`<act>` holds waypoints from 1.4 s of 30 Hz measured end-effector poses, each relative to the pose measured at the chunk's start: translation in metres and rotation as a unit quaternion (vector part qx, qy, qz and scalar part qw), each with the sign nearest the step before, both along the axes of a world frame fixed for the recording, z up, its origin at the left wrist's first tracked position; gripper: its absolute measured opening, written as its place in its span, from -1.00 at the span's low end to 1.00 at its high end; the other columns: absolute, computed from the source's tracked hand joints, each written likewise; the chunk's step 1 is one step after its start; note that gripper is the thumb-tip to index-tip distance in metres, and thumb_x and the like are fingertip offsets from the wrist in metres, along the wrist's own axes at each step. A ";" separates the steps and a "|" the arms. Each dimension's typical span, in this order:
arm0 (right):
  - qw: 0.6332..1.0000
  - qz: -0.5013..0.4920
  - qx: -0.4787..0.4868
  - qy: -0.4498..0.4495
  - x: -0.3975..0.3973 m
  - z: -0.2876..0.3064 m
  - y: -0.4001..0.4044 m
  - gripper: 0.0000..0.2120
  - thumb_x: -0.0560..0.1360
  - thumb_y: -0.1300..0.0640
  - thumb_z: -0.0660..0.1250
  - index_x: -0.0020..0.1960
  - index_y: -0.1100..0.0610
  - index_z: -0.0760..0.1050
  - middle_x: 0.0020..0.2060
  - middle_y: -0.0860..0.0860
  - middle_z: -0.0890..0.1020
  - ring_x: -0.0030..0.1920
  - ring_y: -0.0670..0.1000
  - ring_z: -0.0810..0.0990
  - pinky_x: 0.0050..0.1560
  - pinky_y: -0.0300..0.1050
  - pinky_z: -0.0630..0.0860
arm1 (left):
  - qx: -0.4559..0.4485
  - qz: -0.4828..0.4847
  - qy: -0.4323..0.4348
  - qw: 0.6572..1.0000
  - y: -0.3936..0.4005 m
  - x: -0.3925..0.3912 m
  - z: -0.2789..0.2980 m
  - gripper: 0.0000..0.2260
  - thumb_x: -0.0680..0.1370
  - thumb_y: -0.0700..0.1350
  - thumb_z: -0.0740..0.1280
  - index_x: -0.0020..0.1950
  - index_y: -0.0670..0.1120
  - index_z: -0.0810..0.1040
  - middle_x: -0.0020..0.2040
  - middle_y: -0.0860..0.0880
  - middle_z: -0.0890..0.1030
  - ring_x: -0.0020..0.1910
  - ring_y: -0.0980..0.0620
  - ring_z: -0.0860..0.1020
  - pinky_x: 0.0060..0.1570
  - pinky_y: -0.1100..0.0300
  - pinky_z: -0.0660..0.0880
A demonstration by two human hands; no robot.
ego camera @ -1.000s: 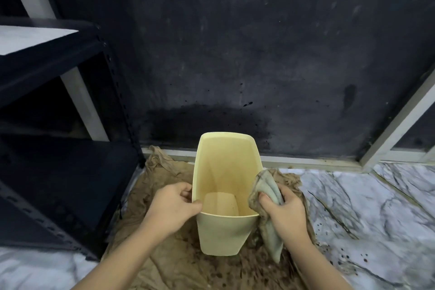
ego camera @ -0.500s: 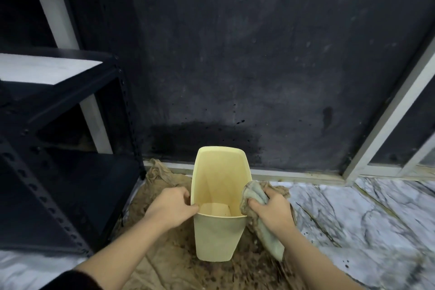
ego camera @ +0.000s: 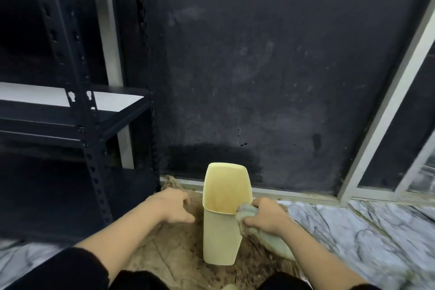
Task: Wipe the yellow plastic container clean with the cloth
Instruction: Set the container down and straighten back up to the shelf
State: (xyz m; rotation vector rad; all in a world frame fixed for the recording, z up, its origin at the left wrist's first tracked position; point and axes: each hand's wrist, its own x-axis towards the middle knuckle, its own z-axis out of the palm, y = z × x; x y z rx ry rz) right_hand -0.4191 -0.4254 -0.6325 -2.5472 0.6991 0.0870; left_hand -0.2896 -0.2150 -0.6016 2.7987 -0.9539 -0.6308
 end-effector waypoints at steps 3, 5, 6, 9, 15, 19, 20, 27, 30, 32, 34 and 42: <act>1.000 0.006 0.004 0.006 -0.012 0.001 0.009 -0.79 0.30 0.03 0.36 -0.34 0.06 0.34 -0.41 -0.03 0.41 -0.37 -0.05 0.39 -0.44 -0.21 0.26 | -0.001 -0.015 -0.003 1.000 0.007 -0.013 -0.002 -0.43 0.36 0.19 0.33 0.33 0.05 0.41 0.27 -0.01 0.46 0.19 -0.02 0.48 0.14 0.09 0.49; 1.000 0.002 0.003 -0.004 -0.019 0.001 0.012 -0.82 0.29 0.02 0.36 -0.31 0.07 0.39 -0.43 -0.05 0.38 -0.39 -0.07 0.38 -0.44 -0.21 0.26 | -0.004 -0.025 -0.007 1.000 0.010 -0.019 -0.004 -0.44 0.36 0.19 0.34 0.33 0.05 0.41 0.28 0.00 0.47 0.19 -0.01 0.48 0.16 0.09 0.49; 1.000 -0.001 0.002 -0.008 -0.023 0.001 0.013 -0.81 0.28 0.00 0.36 -0.22 0.10 0.46 -0.42 -0.05 0.40 -0.36 -0.05 0.41 -0.42 -0.21 0.28 | -0.004 -0.030 -0.007 1.000 0.012 -0.022 -0.005 -0.44 0.35 0.19 0.34 0.32 0.05 0.42 0.28 -0.01 0.48 0.19 -0.01 0.48 0.17 0.08 0.49; 1.000 -0.005 -0.001 -0.020 -0.034 0.002 0.013 -0.60 0.29 -0.01 0.35 0.08 0.12 0.52 -0.30 -0.01 0.50 -0.22 0.01 0.49 -0.36 -0.21 0.35 | -0.009 -0.040 -0.008 0.999 0.014 -0.023 -0.003 -0.43 0.34 0.19 0.36 0.31 0.05 0.43 0.28 -0.02 0.50 0.20 0.00 0.49 0.19 0.08 0.48; 1.000 -0.011 -0.003 -0.006 -0.017 0.009 -0.007 -0.86 0.31 0.02 0.35 -0.21 0.06 0.48 -0.36 0.00 0.50 -0.24 0.03 0.47 -0.35 -0.15 0.37 | -0.038 -0.056 -0.002 0.998 -0.013 -0.007 -0.004 -0.43 0.34 0.19 0.37 0.32 0.06 0.43 0.30 0.02 0.48 0.21 0.02 0.48 0.17 0.12 0.49; 0.999 -0.030 0.014 -0.005 0.027 0.006 -0.038 -0.82 0.28 0.00 0.35 -0.32 0.07 0.40 -0.40 -0.03 0.46 -0.30 0.01 0.46 -0.40 -0.18 0.32 | -0.058 -0.057 -0.001 0.997 -0.048 0.028 -0.006 -0.45 0.36 0.16 0.37 0.32 0.06 0.43 0.28 0.04 0.50 0.22 0.05 0.47 0.12 0.17 0.48; 0.999 -0.031 0.022 -0.003 0.040 0.006 -0.047 -0.84 0.28 0.00 0.35 -0.31 0.05 0.40 -0.38 -0.03 0.47 -0.29 0.00 0.47 -0.39 -0.19 0.33 | -0.063 -0.051 0.001 0.997 -0.058 0.041 -0.006 -0.46 0.36 0.15 0.37 0.32 0.06 0.43 0.29 0.05 0.50 0.22 0.06 0.48 0.12 0.17 0.49; 0.998 -0.031 0.048 0.026 0.136 0.004 -0.110 -0.88 0.28 0.02 0.35 -0.30 -0.01 0.41 -0.36 -0.07 0.49 -0.26 -0.01 0.51 -0.39 -0.22 0.36 | -0.045 -0.035 0.000 0.998 -0.135 0.146 0.005 -0.41 0.32 0.20 0.35 0.33 0.09 0.40 0.26 0.10 0.46 0.18 0.06 0.47 0.09 0.13 0.50; 0.996 -0.039 0.056 0.055 0.164 0.027 -0.126 -0.87 0.29 0.00 0.33 -0.30 -0.05 0.37 -0.33 -0.09 0.47 -0.20 0.00 0.52 -0.33 -0.21 0.39 | -0.037 -0.026 0.022 0.999 -0.153 0.169 0.025 -0.38 0.29 0.20 0.33 0.34 0.10 0.39 0.27 0.12 0.44 0.20 0.07 0.46 0.13 0.11 0.49; 0.994 -0.039 0.062 0.076 0.175 0.053 -0.129 -0.84 0.29 0.01 0.33 -0.35 -0.05 0.33 -0.35 -0.10 0.45 -0.22 0.00 0.51 -0.30 -0.20 0.39 | -0.027 -0.026 0.036 0.999 -0.160 0.176 0.046 -0.37 0.30 0.19 0.34 0.36 0.10 0.36 0.31 0.12 0.42 0.24 0.07 0.44 0.15 0.11 0.48; 0.992 -0.038 0.071 0.099 0.181 0.085 -0.130 -0.81 0.28 0.03 0.34 -0.38 -0.04 0.32 -0.37 -0.11 0.44 -0.27 -0.03 0.48 -0.35 -0.23 0.36 | -0.017 -0.027 0.043 0.999 -0.165 0.179 0.073 -0.35 0.31 0.17 0.35 0.38 0.10 0.33 0.34 0.13 0.39 0.28 0.07 0.42 0.16 0.12 0.47; 0.988 -0.028 0.063 0.136 0.169 0.264 -0.121 -0.81 0.29 0.01 0.31 -0.37 -0.03 0.30 -0.34 -0.10 0.44 -0.23 0.00 0.48 -0.38 -0.21 0.34 | -0.015 -0.010 0.075 0.997 -0.155 0.172 0.250 -0.35 0.31 0.14 0.37 0.39 0.09 0.33 0.38 0.09 0.36 0.31 0.06 0.39 0.20 0.15 0.44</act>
